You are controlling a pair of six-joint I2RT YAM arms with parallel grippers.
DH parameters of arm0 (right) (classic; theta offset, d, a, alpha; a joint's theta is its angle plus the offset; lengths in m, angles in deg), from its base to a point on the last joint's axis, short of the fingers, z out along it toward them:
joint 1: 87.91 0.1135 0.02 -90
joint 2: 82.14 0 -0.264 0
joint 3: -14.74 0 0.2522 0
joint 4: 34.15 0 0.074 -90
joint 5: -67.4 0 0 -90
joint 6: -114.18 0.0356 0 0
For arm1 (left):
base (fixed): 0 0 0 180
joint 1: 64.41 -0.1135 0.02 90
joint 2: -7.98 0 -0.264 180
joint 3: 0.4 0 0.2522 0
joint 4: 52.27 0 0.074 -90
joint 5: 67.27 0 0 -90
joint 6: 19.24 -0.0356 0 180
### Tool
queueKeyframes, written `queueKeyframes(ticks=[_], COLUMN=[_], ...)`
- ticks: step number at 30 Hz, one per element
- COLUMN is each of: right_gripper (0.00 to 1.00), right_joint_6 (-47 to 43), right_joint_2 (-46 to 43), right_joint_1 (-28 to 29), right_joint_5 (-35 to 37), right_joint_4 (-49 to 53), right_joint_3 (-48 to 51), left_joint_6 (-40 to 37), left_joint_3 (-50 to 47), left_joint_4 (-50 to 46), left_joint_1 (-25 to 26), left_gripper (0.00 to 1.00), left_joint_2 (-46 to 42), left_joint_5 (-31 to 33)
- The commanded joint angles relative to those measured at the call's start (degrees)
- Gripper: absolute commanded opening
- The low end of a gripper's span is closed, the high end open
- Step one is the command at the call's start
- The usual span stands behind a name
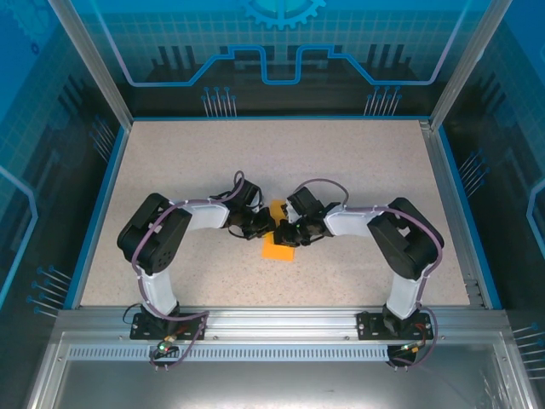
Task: Fold a paper plane with a square sheet of paper (pick it up from the middle)
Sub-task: Fold the triangle a second time at the center of the table, then turn over the paper at the center of the table.
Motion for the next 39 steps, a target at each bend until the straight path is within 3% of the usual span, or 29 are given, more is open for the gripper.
queueKeyframes(ticks=[1, 18, 28, 37, 39], right_gripper=[0.13, 0.16, 0.18, 0.2, 0.26], right_joint_6=[0.0, 2.3, 2.5, 1.5, 1.7], right_joint_2=[1.7, -5.5, -12.2, -20.5, -22.7], right_joint_1=[0.4, 0.1, -0.8, -4.7, -6.0], right_joint_5=[1.0, -4.3, -3.8, -3.6, -3.2], right_joint_4=[1.4, -3.2, -2.9, -0.8, -0.8], right_joint_3=[0.3, 11.1, 19.7, 23.8, 23.2], left_joint_6=[-0.1, 0.4, 0.0, 0.1, 0.4], left_joint_3=[-0.4, -1.5, -1.4, -1.4, -1.4], left_joint_4=[-1.2, -2.2, -2.8, -2.6, -1.9], left_joint_1=[-0.1, -0.4, -0.7, -0.6, -0.6], left_gripper=[0.08, 0.04, 0.04, 0.04, 0.05], left_joint_2=[2.1, 3.1, 3.0, 2.4, 1.9], left_joint_5=[1.8, 3.9, 4.1, 3.3, 2.4])
